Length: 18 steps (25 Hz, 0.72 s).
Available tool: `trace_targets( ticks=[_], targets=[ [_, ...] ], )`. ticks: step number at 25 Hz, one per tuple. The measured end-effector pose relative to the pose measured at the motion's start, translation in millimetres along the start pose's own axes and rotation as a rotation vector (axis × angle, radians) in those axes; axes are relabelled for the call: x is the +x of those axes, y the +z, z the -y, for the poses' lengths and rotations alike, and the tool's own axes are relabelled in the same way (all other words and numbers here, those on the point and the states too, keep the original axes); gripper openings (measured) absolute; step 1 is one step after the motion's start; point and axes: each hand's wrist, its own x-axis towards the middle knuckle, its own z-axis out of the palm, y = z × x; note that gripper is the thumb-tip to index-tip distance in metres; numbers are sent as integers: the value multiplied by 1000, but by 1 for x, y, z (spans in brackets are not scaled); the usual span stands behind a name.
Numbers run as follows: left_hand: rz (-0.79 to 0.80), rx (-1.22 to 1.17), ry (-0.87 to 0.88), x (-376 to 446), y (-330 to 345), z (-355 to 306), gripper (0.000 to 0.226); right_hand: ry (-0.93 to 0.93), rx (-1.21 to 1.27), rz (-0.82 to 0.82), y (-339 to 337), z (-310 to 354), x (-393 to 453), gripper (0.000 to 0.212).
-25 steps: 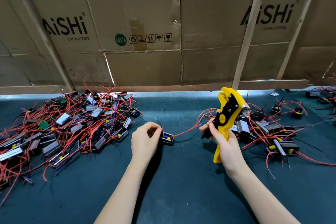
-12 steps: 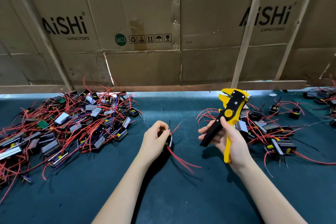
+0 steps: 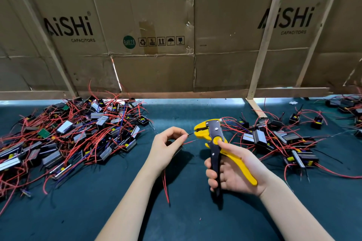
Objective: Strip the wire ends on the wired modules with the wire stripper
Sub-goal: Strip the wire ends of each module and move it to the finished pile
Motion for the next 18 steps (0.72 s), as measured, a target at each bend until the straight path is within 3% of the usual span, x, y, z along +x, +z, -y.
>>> trace_targets(
  ticks=[18],
  targets=[
    [25, -41, -65, -1, 4, -3, 9, 24, -150, -47, 8, -8, 5, 62]
  ],
)
